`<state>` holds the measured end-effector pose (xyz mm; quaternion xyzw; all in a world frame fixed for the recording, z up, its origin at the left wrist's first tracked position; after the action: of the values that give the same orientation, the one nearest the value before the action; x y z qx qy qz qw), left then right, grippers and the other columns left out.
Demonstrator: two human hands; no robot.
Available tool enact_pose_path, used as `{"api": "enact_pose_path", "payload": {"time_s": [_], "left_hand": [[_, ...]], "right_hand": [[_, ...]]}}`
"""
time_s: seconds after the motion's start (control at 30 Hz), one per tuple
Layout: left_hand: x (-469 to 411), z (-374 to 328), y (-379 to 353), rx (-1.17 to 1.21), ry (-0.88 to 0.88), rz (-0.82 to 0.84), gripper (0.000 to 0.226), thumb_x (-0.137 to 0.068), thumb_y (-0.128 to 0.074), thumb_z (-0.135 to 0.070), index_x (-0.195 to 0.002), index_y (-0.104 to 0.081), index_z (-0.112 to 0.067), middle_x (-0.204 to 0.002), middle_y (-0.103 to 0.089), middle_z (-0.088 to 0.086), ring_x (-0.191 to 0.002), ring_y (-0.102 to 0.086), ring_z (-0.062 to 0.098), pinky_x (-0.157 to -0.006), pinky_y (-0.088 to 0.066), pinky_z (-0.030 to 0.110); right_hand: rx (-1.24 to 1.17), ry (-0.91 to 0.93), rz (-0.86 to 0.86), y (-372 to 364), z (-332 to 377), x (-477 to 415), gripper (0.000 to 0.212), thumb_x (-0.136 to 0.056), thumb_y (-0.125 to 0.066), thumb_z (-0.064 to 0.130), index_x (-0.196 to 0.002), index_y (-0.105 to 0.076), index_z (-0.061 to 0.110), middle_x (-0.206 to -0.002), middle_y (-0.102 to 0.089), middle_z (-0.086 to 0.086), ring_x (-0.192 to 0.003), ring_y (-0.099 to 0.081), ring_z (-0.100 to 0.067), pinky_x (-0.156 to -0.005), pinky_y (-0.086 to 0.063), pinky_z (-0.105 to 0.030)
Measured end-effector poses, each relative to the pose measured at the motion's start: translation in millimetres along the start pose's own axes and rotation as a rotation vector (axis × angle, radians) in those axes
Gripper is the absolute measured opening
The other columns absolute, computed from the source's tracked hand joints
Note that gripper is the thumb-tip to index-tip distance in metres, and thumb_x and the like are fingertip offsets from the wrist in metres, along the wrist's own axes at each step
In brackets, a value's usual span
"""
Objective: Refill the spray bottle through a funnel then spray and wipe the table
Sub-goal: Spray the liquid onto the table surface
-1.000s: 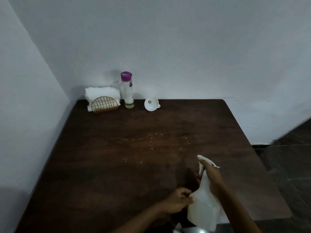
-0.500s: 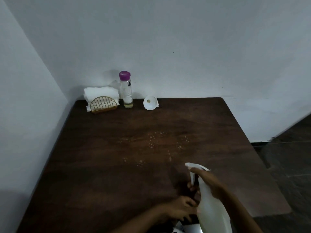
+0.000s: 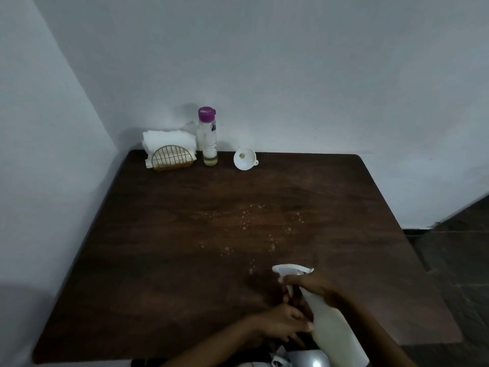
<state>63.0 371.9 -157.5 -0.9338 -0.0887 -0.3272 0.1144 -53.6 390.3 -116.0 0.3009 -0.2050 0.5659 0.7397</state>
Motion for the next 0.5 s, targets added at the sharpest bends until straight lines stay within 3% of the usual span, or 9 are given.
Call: {"api": "enact_pose_path", "payload": {"time_s": [0.07, 0.13, 0.23, 0.27, 0.33, 0.43, 0.5], "left_hand": [[2.1, -0.5, 2.4, 0.001, -0.012, -0.028, 0.016, -0.093, -0.049, -0.038, -0.081, -0.056, -0.028, -0.086, -0.060, -0.013, -0.066, -0.060, -0.005, -0.067, -0.043, 0.013], [6.6, 0.9, 7.0, 0.012, -0.039, -0.076, 0.019, -0.094, -0.046, -0.041, -0.083, -0.055, -0.028, -0.091, -0.061, -0.012, -0.064, -0.061, -0.005, -0.066, -0.043, 0.015], [15.5, 7.4, 16.8, 0.087, -0.057, -0.164, 0.021, -0.094, -0.045, -0.041, -0.085, -0.057, -0.026, -0.088, -0.063, -0.008, -0.066, -0.061, -0.001, -0.065, -0.046, 0.013], [18.7, 10.3, 20.4, 0.106, -0.063, -0.194, 0.021, -0.094, -0.046, -0.041, -0.086, -0.057, -0.026, -0.087, -0.063, -0.008, -0.068, -0.061, -0.001, -0.066, -0.046, 0.014], [23.5, 16.1, 28.2, 0.132, -0.074, -0.244, 0.020, -0.093, -0.047, -0.041, -0.086, -0.057, -0.026, -0.085, -0.063, -0.008, -0.070, -0.060, -0.001, -0.066, -0.045, 0.015], [28.7, 22.1, 38.5, 0.145, -0.092, -0.326, 0.019, -0.093, -0.048, -0.037, -0.082, -0.056, -0.025, -0.082, -0.061, -0.009, -0.061, -0.060, -0.005, -0.060, -0.043, 0.009], [33.2, 23.1, 44.3, 0.184, -0.119, -0.372, 0.017, -0.094, -0.049, -0.031, -0.082, -0.057, -0.022, -0.083, -0.061, -0.008, -0.056, -0.060, -0.006, -0.054, -0.042, 0.007]], "right_hand": [[0.078, -0.009, 0.098, -5.3, 6.9, -3.3, 0.021, -0.087, -0.058, 0.003, -0.099, -0.068, 0.018, -0.074, -0.070, 0.010, -0.061, -0.061, 0.005, -0.055, -0.043, -0.005], [0.132, 0.005, 0.153, -12.2, 15.4, -9.3, 0.021, -0.090, -0.055, 0.004, -0.103, -0.065, 0.017, -0.097, -0.068, 0.006, -0.077, -0.058, 0.006, -0.060, -0.043, -0.002], [0.186, 0.029, 0.095, -28.3, 26.9, -15.3, 0.011, -0.089, -0.060, 0.010, -0.083, -0.063, 0.020, -0.086, -0.066, 0.005, -0.078, -0.062, -0.007, -0.063, -0.043, -0.002], [0.197, 0.038, 0.077, -34.8, 26.6, -20.3, 0.008, -0.088, -0.062, 0.013, -0.086, -0.066, 0.020, -0.090, -0.069, 0.001, -0.088, -0.065, -0.017, -0.072, -0.046, -0.009], [0.227, 0.067, 0.079, -46.9, 29.5, -27.0, 0.016, -0.088, -0.061, 0.015, -0.097, -0.067, 0.026, -0.098, -0.067, 0.005, -0.097, -0.063, -0.016, -0.077, -0.046, -0.010], [0.211, 0.104, 0.154, -59.6, 43.7, -28.6, 0.033, -0.089, -0.056, 0.007, -0.120, -0.061, 0.016, -0.117, -0.062, 0.002, -0.083, -0.059, -0.003, -0.058, -0.045, -0.004], [0.239, 0.144, 0.169, -65.5, 52.1, -34.0, 0.034, -0.088, -0.056, 0.006, -0.121, -0.062, 0.016, -0.101, -0.065, 0.005, -0.066, -0.059, -0.001, -0.052, -0.045, -0.006]]}}
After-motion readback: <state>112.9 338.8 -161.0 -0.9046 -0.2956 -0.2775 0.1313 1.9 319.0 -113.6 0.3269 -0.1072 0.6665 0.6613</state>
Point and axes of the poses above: each hand's wrist, its own x-axis away from the middle knuckle, its own y-axis out of the back of the hand, z = x × y, the point moved 1 cm from there along -x, towards the middle knuckle
